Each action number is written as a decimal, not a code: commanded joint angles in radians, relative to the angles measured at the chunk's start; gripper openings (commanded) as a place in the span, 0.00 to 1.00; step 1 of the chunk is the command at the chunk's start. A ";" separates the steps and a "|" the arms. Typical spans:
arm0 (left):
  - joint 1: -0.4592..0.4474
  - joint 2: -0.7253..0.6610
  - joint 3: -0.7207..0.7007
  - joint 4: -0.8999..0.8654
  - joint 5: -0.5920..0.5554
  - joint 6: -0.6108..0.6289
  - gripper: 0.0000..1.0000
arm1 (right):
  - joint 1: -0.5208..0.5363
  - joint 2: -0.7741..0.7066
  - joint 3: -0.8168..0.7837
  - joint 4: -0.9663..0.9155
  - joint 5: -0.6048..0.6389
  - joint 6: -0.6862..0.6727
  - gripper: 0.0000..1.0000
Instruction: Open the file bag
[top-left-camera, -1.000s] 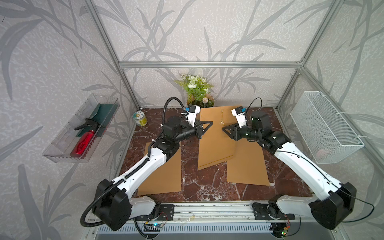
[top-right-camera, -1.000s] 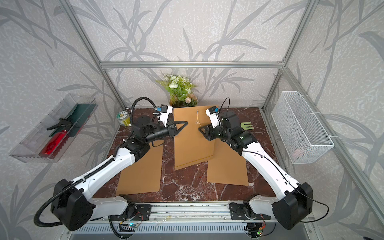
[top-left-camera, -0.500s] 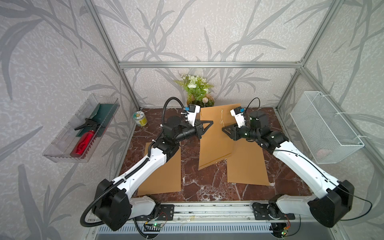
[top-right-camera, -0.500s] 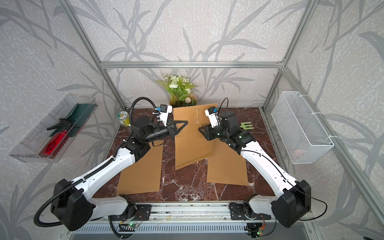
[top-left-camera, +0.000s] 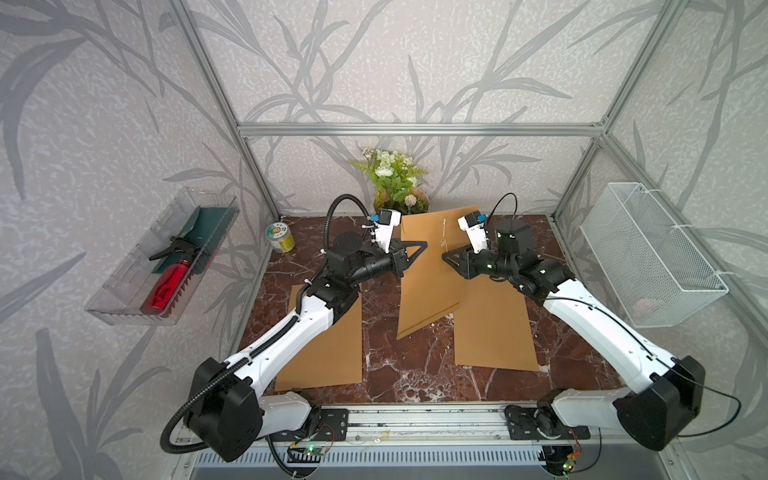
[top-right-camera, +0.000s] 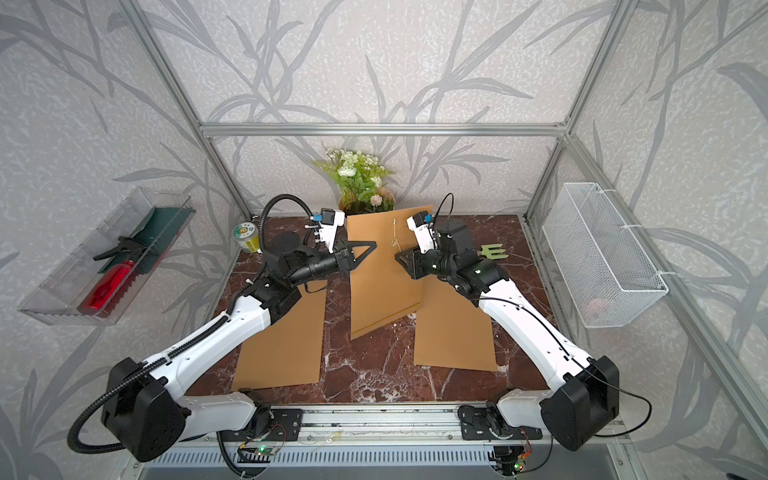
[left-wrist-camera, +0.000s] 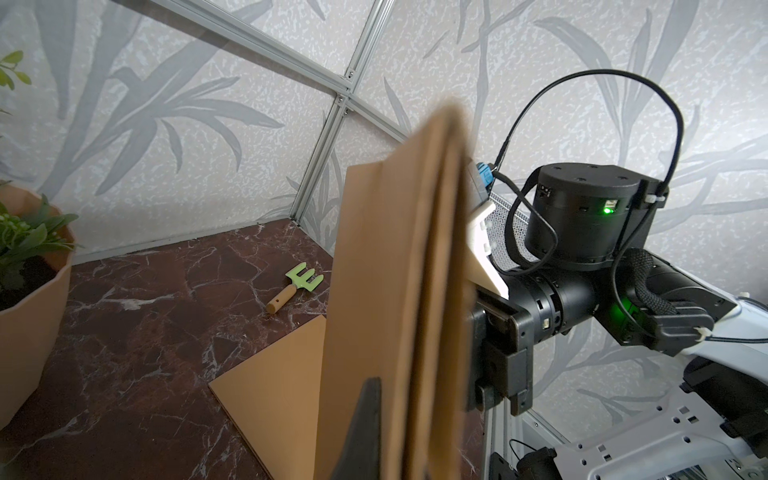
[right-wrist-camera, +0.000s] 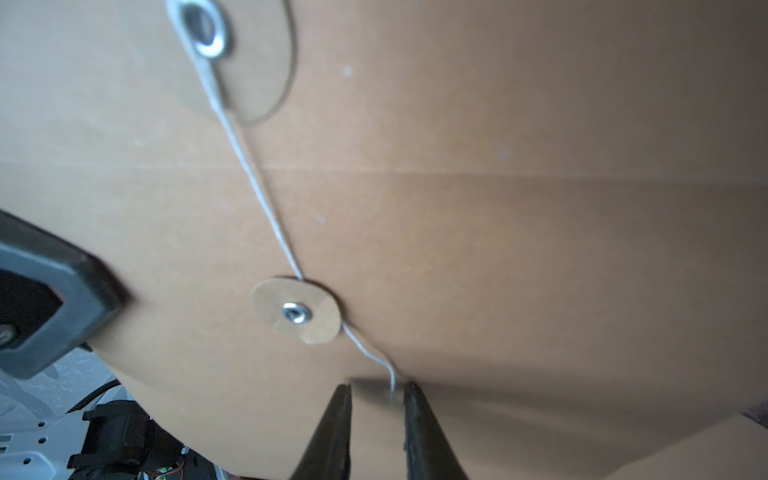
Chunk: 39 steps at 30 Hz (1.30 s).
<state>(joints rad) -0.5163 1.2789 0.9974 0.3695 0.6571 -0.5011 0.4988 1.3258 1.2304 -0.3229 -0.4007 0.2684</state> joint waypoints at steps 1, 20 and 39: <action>-0.005 -0.027 -0.012 0.045 0.025 -0.009 0.00 | 0.006 0.007 0.033 0.004 -0.001 0.003 0.21; -0.006 -0.041 -0.016 0.012 0.006 0.020 0.00 | 0.007 -0.017 0.033 -0.002 0.027 0.004 0.00; -0.007 -0.056 -0.048 -0.001 0.003 0.032 0.00 | 0.008 -0.021 0.117 -0.016 0.047 0.029 0.00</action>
<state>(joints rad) -0.5175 1.2556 0.9592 0.3523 0.6540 -0.4885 0.5026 1.3247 1.3121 -0.3397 -0.3485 0.2886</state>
